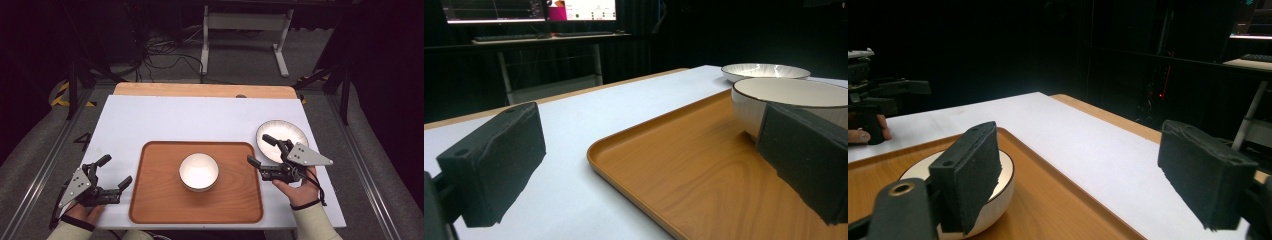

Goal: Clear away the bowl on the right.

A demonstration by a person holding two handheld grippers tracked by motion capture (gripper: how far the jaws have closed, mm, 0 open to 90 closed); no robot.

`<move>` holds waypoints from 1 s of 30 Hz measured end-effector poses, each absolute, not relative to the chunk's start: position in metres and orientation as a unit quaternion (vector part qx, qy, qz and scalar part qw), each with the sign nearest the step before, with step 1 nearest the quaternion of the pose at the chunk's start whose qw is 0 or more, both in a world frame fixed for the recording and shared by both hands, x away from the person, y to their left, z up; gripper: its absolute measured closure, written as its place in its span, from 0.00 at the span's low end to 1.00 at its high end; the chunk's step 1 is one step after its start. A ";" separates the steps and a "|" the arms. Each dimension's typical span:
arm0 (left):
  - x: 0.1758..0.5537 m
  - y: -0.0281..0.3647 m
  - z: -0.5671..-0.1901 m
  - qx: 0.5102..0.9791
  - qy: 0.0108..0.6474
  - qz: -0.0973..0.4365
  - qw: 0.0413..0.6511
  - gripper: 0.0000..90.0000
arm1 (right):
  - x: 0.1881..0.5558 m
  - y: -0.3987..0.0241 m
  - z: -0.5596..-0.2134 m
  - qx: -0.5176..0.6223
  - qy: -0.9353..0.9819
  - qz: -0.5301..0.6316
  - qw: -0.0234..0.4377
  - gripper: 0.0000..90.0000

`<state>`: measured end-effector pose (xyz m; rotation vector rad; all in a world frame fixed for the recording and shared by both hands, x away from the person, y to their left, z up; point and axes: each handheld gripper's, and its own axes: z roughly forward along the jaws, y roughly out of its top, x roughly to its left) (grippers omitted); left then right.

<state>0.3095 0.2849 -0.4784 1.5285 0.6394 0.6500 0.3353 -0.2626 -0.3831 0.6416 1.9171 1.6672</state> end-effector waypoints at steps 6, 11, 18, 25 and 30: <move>0.310 0.285 -0.478 0.667 0.279 0.284 0.629 0.00 | 0.333 -0.274 -0.386 0.241 0.704 0.611 0.269 0.19; 0.310 0.285 -0.478 0.667 0.279 0.284 0.629 0.00 | 0.333 -0.283 -0.393 0.247 0.703 0.609 0.273 0.17; 0.310 0.285 -0.478 0.668 0.279 0.284 0.629 0.00 | 0.331 -0.292 -0.403 0.252 0.693 0.615 0.280 0.16; 0.310 0.285 -0.478 0.668 0.280 0.284 0.629 0.00 | 0.332 -0.300 -0.420 0.302 0.695 0.589 0.281 0.14; 0.310 0.285 -0.478 0.667 0.280 0.284 0.629 0.00 | 0.333 -0.306 -0.430 0.314 0.692 0.583 0.288 0.14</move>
